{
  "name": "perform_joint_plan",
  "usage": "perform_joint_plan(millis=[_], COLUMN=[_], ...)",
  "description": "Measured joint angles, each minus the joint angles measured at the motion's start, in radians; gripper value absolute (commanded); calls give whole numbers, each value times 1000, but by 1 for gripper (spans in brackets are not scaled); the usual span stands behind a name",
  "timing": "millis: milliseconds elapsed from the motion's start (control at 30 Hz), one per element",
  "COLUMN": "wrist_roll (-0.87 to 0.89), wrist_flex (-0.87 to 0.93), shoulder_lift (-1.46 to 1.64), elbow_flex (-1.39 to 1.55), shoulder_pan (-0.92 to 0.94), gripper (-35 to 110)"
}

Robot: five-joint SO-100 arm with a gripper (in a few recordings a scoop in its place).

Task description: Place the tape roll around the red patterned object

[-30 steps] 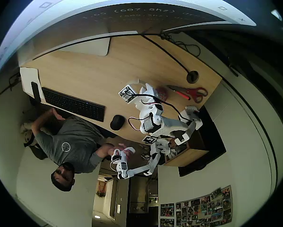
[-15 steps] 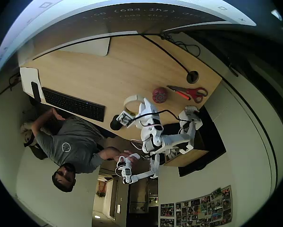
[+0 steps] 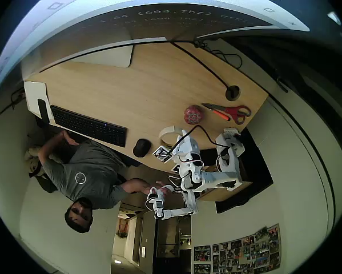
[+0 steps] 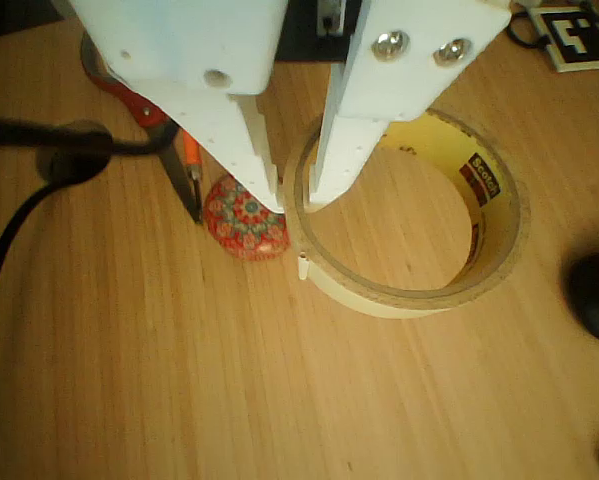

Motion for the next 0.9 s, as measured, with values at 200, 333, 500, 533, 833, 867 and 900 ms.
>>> perform_joint_plan(millis=[200,333,500,533,833,867,900], wrist_roll=[25,23,-20,-25,-115,-124,-129], wrist_flex=[-133,-192,-202,-202,-195,-195,-201], shoulder_lift=[83,132,173,178,227,232,238], elbow_flex=[198,291,322,324,359,359,370], shoulder_pan=[-40,-25,8,25,167,184,202], gripper=[0,0,0,0,0,0,0])
